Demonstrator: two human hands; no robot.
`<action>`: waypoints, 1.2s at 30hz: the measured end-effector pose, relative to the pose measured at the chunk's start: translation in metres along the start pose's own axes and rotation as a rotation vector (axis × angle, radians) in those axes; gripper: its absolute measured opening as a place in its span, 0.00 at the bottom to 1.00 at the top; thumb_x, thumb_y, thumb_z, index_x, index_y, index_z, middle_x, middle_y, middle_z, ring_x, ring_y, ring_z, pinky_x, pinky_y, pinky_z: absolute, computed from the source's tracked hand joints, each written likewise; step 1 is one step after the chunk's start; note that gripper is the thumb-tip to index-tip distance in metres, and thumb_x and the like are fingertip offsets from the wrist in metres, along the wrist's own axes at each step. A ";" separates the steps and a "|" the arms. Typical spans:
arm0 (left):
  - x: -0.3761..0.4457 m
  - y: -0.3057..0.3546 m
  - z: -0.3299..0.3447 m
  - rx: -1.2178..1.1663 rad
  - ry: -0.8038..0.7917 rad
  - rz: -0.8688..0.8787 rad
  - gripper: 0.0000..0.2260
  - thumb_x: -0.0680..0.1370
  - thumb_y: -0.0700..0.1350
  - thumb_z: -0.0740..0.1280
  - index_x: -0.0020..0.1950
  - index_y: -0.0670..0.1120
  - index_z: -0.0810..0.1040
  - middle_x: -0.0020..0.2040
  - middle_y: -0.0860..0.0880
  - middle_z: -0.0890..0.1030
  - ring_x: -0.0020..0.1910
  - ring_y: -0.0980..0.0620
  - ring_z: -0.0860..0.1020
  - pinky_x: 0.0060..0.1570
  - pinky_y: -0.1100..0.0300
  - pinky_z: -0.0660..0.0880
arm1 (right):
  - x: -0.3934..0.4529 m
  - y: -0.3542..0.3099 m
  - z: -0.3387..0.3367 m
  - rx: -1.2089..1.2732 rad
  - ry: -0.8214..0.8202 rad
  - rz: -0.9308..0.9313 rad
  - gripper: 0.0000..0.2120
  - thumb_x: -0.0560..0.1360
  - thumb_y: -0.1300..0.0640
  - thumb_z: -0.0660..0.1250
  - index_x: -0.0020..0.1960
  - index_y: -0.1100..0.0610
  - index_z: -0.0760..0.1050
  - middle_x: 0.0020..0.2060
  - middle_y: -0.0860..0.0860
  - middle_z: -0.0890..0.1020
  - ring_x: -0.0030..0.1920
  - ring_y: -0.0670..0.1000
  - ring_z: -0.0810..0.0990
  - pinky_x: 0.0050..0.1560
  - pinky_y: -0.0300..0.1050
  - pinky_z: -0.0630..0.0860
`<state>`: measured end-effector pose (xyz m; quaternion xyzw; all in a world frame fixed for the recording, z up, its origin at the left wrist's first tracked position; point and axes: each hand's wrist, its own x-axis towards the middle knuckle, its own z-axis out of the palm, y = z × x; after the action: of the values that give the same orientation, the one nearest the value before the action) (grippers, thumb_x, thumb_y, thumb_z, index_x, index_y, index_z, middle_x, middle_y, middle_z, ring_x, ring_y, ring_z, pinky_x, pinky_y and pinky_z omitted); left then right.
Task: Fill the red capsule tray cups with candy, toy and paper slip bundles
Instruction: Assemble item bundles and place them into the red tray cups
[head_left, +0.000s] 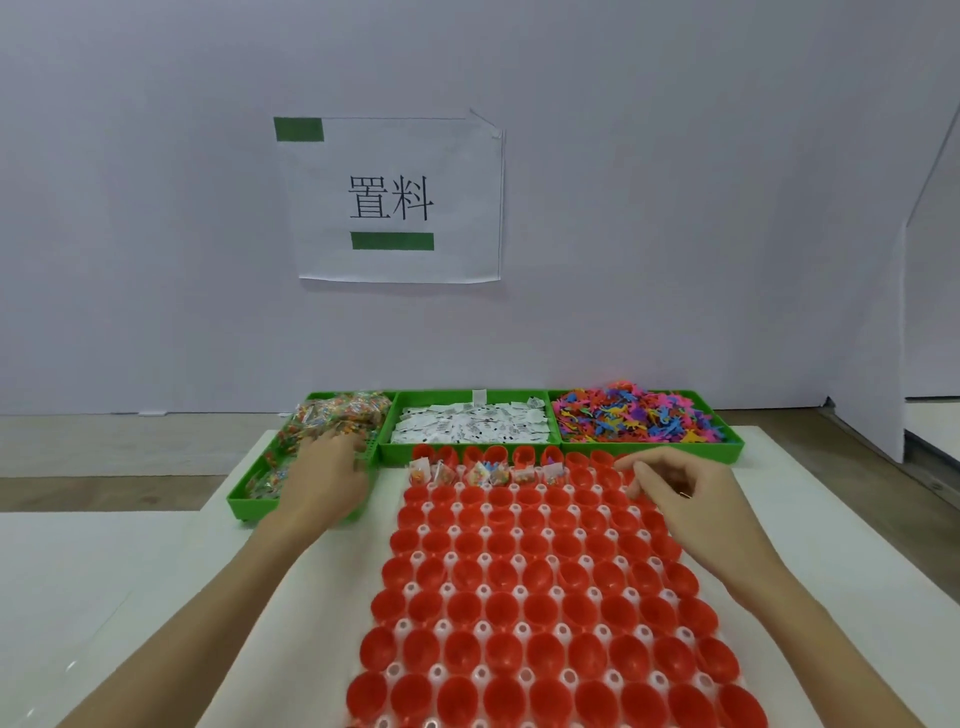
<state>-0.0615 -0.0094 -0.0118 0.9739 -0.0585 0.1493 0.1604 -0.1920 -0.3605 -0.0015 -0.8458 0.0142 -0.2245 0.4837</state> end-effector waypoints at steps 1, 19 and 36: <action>0.000 -0.007 -0.002 -0.023 -0.064 -0.017 0.15 0.79 0.35 0.65 0.64 0.43 0.83 0.60 0.44 0.84 0.42 0.49 0.80 0.46 0.55 0.77 | -0.001 -0.001 0.000 -0.029 0.002 -0.013 0.10 0.81 0.59 0.67 0.48 0.46 0.83 0.35 0.44 0.85 0.41 0.43 0.82 0.47 0.41 0.78; -0.068 0.016 -0.024 -0.577 0.314 0.147 0.09 0.73 0.37 0.77 0.45 0.51 0.84 0.43 0.55 0.83 0.41 0.57 0.83 0.44 0.66 0.80 | -0.010 -0.005 0.004 -0.165 0.003 -0.066 0.12 0.80 0.58 0.67 0.45 0.42 0.81 0.34 0.39 0.83 0.36 0.43 0.81 0.37 0.33 0.76; -0.105 0.028 0.006 -0.911 0.446 0.219 0.08 0.71 0.42 0.77 0.48 0.51 0.84 0.43 0.57 0.85 0.42 0.55 0.85 0.45 0.64 0.81 | 0.089 -0.030 0.071 -0.554 -0.257 -0.185 0.10 0.81 0.58 0.67 0.60 0.55 0.84 0.53 0.47 0.86 0.47 0.39 0.80 0.54 0.29 0.73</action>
<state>-0.1639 -0.0307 -0.0415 0.7380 -0.1835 0.3285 0.5602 -0.0898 -0.3080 0.0253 -0.9645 -0.0634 -0.1464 0.2105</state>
